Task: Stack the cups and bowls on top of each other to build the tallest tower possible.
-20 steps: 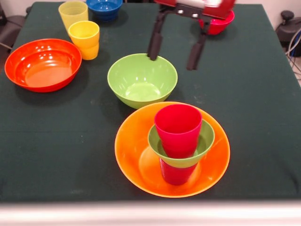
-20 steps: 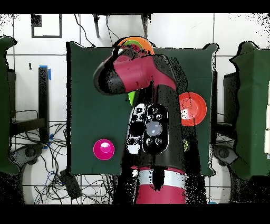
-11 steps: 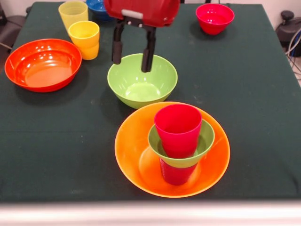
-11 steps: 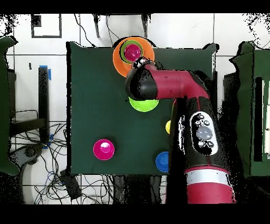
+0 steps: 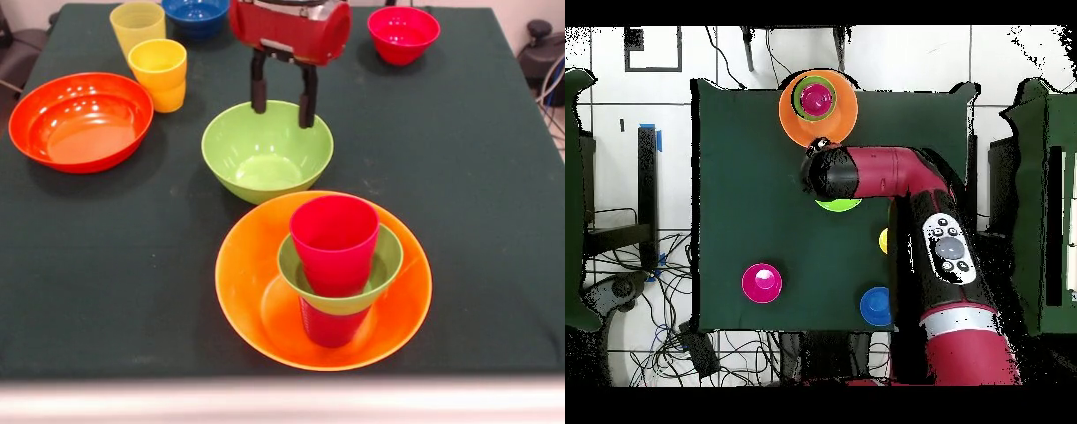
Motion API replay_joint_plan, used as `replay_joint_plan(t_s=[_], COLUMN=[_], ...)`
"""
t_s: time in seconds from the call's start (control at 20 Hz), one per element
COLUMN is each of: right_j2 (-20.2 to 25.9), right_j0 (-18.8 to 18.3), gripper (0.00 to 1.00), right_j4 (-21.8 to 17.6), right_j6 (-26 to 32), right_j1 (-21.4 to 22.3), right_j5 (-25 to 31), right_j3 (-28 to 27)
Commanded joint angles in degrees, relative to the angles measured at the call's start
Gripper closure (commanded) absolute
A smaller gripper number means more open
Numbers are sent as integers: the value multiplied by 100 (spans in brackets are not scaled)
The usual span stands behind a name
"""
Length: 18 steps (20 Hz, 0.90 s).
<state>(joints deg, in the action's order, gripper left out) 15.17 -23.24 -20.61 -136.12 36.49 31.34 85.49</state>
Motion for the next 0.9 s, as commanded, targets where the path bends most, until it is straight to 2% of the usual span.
replay_joint_plan(t_s=[0.05,0.25,0.35,0.45,0.55,0.65,0.9], right_j2=[500,355,278,195,140,222,270], right_j0=[169,269,265,182,51,-215,-814], gripper=[0,0,0,0,0,0,0], right_j4=[39,48,-104,-273,-303,-206,-353], right_j6=[842,739,744,713,721,909,1138], right_j1=[-549,-776,-796,-646,-247,117,580], right_j5=[1071,1626,1487,1122,983,983,548], right_j3=[308,-63,-124,68,443,904,1762])
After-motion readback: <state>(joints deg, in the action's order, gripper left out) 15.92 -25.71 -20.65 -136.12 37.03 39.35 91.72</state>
